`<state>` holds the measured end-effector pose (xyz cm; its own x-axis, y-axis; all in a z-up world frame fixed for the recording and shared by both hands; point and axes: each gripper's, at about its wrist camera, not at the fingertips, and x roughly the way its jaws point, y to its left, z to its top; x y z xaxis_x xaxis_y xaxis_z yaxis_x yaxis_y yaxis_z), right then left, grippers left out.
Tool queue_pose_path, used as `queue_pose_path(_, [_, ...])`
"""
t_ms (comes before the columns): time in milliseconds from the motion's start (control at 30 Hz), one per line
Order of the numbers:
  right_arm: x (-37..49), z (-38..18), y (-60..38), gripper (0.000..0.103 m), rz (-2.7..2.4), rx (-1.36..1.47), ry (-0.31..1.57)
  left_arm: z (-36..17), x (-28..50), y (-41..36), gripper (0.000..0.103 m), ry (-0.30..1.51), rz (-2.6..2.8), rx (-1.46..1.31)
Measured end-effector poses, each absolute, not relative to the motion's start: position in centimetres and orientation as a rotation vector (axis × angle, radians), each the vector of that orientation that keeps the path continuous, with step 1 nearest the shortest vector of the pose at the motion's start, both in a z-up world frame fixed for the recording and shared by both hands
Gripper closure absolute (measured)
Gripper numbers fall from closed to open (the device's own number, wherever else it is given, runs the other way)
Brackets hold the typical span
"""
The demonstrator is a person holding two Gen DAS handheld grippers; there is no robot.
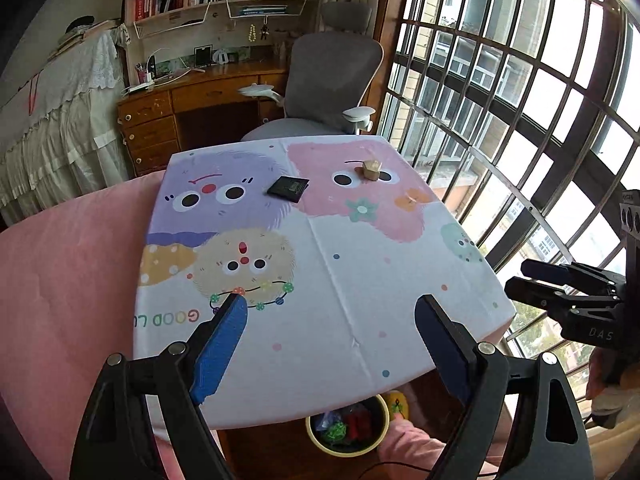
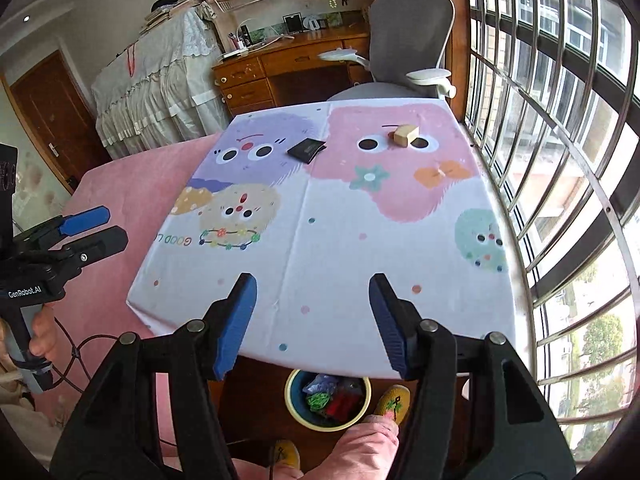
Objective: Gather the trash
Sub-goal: 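Raise both open tools back over the table toward the last items, then grasp the beige block with the right tool while the left tool grasps the black TALOPN card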
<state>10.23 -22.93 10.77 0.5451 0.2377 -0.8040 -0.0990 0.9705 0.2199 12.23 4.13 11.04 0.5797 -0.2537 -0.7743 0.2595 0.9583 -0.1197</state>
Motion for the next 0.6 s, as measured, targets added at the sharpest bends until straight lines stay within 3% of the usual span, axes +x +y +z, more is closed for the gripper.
queue_pose_path(300, [30.8,5.9,-30.5,0.043,0.331,-0.028,0.988,6.3,29.1,-0.2,0.016,0.990,-0.138,-0.091])
queue_pose_path(600, [48.2,-6.4,-34.0,0.037,0.502,-0.203,1.095,-2.1,44.5,-6.7,0.016,1.141,-0.056,-0.168])
